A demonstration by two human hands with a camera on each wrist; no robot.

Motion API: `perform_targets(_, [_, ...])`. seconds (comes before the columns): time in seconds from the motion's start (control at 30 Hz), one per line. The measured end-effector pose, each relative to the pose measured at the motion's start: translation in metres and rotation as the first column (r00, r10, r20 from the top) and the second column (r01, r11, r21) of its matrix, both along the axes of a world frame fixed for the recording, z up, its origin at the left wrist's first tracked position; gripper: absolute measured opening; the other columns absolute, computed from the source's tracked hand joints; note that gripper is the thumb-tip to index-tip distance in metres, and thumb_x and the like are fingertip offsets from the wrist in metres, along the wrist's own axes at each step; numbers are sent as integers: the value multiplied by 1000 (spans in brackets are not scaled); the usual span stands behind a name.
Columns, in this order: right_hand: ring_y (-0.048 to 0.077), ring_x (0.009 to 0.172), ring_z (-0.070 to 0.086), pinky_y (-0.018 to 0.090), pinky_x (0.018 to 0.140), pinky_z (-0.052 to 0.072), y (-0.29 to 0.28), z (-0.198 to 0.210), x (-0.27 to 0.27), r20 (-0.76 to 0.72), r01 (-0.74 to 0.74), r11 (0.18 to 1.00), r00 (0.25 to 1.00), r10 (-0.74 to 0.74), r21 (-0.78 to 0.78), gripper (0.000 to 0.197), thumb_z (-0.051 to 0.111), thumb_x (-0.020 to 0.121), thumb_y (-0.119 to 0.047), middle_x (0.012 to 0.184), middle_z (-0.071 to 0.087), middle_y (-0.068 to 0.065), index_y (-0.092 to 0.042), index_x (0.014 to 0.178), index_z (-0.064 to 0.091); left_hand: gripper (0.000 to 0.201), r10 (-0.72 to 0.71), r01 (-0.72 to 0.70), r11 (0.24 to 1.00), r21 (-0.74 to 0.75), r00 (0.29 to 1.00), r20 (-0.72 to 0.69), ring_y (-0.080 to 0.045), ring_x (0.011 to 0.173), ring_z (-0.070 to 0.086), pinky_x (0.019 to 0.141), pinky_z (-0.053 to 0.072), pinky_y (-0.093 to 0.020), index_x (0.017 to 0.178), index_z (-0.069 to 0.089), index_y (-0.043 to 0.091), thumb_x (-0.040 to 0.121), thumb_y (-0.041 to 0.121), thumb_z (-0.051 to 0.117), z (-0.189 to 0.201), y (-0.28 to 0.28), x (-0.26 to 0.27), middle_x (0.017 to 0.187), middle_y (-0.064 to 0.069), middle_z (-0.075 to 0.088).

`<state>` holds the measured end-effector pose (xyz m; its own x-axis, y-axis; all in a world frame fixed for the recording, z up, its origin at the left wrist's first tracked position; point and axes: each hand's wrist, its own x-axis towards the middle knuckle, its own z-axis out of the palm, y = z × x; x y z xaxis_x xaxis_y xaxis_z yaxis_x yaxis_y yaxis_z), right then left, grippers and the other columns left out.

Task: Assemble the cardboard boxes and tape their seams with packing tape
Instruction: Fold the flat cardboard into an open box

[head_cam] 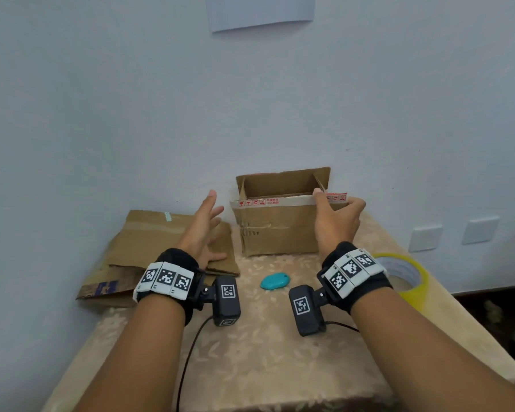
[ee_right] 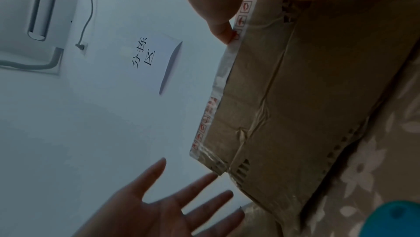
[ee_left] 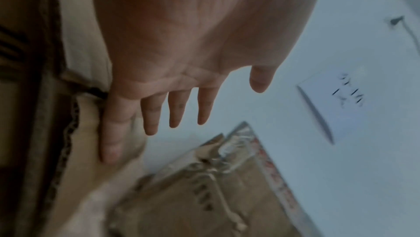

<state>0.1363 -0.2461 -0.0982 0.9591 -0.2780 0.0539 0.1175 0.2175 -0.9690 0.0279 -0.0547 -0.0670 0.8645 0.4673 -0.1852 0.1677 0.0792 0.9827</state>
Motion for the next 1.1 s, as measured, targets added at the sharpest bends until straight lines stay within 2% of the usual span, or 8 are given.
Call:
perform_targets(0.13, [31, 124, 51, 58, 107, 41, -4, 2, -3, 0, -14, 999, 1000, 14, -47, 42, 71, 89, -42, 96, 48, -15, -20, 107, 39, 83, -64, 66, 987, 145, 998, -21, -30, 146, 40, 118, 23, -63, 157, 35, 33, 90, 81, 40, 6, -9, 9, 163, -5, 37])
perform_targets(0.23, [29, 122, 49, 56, 107, 41, -7, 6, -9, -16, -48, 996, 999, 47, -77, 37, 68, 89, -36, 95, 48, -11, -21, 107, 39, 75, -99, 112, 980, 164, 991, -86, -28, 130, 55, 115, 28, -62, 147, 48, 34, 89, 82, 42, 4, -9, 11, 148, -6, 53])
perform_targets(0.4, [28, 118, 51, 53, 101, 47, -4, 13, -12, -40, -111, 990, 993, 109, -83, 31, 66, 87, -34, 96, 51, -7, -24, 106, 45, 61, -43, 58, 977, 205, 996, -76, -26, 119, 58, 105, 42, -53, 135, 55, 26, 96, 72, 45, 6, -6, 4, 124, -1, 62])
perform_targets(0.53, [28, 118, 53, 49, 96, 50, 0, 15, -11, -41, -144, 988, 989, 142, -54, 23, 66, 88, -37, 98, 55, -6, -24, 102, 52, 43, 84, -88, 959, 268, 996, 23, -19, 94, 64, 84, 57, -41, 112, 53, 16, 94, 53, 65, 11, 0, 5, 109, -6, 63])
perform_targets(0.63, [26, 112, 57, 40, 87, 50, -2, 15, -10, -40, -143, 990, 989, 143, 6, 17, 65, 91, -40, 110, 60, 2, -29, 96, 52, 30, 98, -125, 921, 369, 991, 91, -15, 63, 56, 55, 49, -27, 95, 58, 11, 96, 39, 69, 16, 0, 4, 77, -6, 61])
perform_targets(0.7, [21, 106, 59, 32, 76, 46, -7, 18, -9, -20, -130, 991, 991, 131, 46, 11, 64, 94, -33, 119, 59, 5, -31, 95, 53, 32, 42, -60, 907, 418, 998, 54, -14, 53, 56, 49, 44, -23, 82, 65, 10, 95, 38, 70, 18, -3, 2, 65, -4, 64])
perform_targets(0.97, [14, 98, 64, 20, 70, 45, -17, 21, -9, 60, -92, 990, 994, 86, 109, 13, 63, 97, -12, 112, 67, 0, -21, 106, 66, 29, -237, 306, 898, 316, 941, -240, -21, 81, 75, 60, 61, -24, 107, 75, 7, 87, 27, 80, 3, -26, 2, 94, -11, 80])
perform_targets(1.1, [16, 103, 66, 21, 77, 50, -17, 21, -14, 76, -92, 990, 994, 85, 106, 17, 63, 96, -9, 113, 68, 2, -25, 100, 66, 22, -269, 370, 864, 341, 912, -309, -14, 74, 75, 63, 61, -25, 105, 77, 8, 84, 14, 83, -5, -35, 5, 93, -8, 80])
